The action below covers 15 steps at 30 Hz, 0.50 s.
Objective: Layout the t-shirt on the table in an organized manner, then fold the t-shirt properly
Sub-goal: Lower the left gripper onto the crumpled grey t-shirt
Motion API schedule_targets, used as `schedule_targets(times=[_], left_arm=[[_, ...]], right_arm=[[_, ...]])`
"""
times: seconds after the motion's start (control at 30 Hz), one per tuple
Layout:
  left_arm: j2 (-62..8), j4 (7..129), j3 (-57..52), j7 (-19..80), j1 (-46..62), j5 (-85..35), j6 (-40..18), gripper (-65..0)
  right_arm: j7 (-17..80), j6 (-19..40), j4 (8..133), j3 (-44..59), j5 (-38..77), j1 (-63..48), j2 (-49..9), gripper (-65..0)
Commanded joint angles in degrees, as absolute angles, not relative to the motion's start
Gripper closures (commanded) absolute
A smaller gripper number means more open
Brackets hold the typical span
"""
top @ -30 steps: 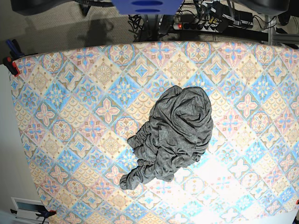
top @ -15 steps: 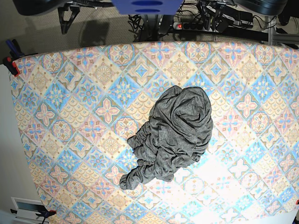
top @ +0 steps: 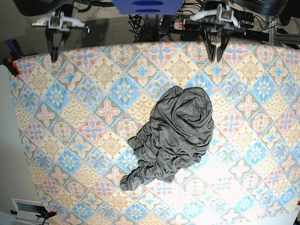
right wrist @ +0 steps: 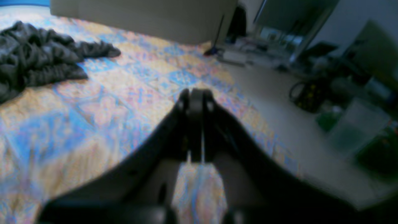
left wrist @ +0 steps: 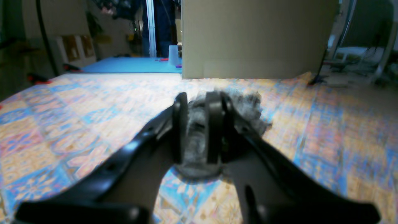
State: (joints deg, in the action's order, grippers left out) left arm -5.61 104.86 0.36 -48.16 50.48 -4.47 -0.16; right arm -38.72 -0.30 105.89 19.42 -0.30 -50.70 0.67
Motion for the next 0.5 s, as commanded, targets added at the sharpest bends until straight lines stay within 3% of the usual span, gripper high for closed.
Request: schedule_targets(times=[0.0, 0.13, 0.2, 0.37, 0.47], left_arm=[[-5.76, 109.14, 0.13, -45.14, 51.03, -6.64, 0.13, -9.1], [-6.29, 116.44, -0.13, -26.77, 47.52, -12.18, 0.04, -11.2], [-7.87, 117.05, -0.22, -19.38, 44.53, -12.97, 0.04, -13.9], [-11.30, 117.05, 0.22, -9.01, 40.57, -13.76, 0.04, -17.9], [-11.65, 116.97, -0.13, -2.68, 36.97, -15.25, 0.04, -18.2]], right_arm=[[-36.79, -0.40, 108.53, 19.65, 0.04, -51.56, 0.40, -0.2], [-23.69, -0.40, 112.92, 19.21, 0.04, -51.38, 0.40, -1.4], [-18.07, -0.40, 113.54, 17.10, 0.04, -51.30, 0.22, -5.6], [-14.11, -0.40, 113.63, 15.34, 0.04, -48.75, 0.13, -18.5], [-12.97, -0.40, 113.63, 15.25, 0.04, -48.22, 0.31, -22.3]])
